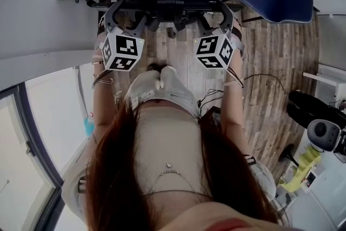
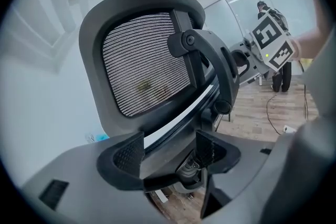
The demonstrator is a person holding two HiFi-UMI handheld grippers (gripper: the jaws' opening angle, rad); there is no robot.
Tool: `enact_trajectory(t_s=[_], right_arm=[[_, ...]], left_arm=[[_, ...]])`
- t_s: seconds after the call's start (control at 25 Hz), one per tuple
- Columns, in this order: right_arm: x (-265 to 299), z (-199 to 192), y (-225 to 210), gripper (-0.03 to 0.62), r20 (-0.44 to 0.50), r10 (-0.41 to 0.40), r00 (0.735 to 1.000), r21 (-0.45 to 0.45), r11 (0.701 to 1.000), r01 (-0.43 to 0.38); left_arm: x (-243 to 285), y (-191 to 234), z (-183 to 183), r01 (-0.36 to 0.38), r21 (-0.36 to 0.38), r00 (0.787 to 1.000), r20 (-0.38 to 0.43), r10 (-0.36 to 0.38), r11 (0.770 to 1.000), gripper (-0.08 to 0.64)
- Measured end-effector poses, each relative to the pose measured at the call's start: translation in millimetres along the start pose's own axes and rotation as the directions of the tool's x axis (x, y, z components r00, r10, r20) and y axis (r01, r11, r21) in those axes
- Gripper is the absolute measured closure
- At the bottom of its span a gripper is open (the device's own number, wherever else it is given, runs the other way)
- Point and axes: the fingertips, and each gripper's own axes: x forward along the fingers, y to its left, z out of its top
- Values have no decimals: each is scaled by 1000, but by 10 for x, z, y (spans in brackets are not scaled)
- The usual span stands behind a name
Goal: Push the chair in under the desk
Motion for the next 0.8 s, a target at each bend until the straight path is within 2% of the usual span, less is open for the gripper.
enact_trajectory(t_s=[0.8], right_arm=[[212,32,-114,290,36,-12,999,-10,1000,12]], left_arm=[[237,132,58,-27,-21,999,20,28,999,255]])
